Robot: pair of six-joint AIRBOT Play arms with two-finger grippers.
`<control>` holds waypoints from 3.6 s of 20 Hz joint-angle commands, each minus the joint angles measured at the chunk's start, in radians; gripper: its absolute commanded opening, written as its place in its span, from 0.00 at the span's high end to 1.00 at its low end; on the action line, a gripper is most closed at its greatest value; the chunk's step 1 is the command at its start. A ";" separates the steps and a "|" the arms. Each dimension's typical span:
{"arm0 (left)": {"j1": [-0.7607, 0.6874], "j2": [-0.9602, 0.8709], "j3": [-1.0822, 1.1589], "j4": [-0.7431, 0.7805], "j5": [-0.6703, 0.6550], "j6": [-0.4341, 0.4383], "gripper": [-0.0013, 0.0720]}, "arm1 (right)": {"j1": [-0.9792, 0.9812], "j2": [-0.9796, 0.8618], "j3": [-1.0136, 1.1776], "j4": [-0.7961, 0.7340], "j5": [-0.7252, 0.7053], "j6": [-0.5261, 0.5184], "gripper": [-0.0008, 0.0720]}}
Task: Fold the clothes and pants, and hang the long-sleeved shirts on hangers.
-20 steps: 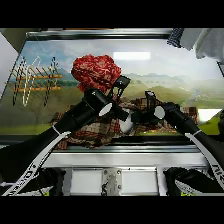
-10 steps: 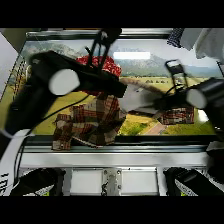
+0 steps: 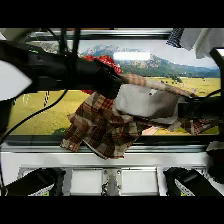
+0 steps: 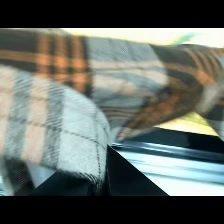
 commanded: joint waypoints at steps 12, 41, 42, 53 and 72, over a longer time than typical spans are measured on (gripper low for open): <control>0.294 -0.215 -0.063 -0.158 0.007 -0.026 0.09 | 0.001 -0.366 -0.092 -0.011 -0.381 0.071 0.94; 0.224 -0.006 0.164 -0.200 -0.116 0.015 0.95 | -0.122 -0.299 0.473 -0.004 0.068 -0.149 0.94; 0.215 0.033 0.079 -0.200 -0.140 0.014 0.95 | -0.122 -0.296 0.469 -0.004 0.118 -0.139 0.94; 0.234 0.205 -0.518 -0.349 -0.207 0.016 0.95 | 0.052 -0.189 -0.104 0.074 0.125 -0.083 0.94; 0.333 -0.085 -0.348 -0.296 -0.074 0.090 0.05 | 0.014 -0.345 -0.108 0.048 -0.264 0.029 0.94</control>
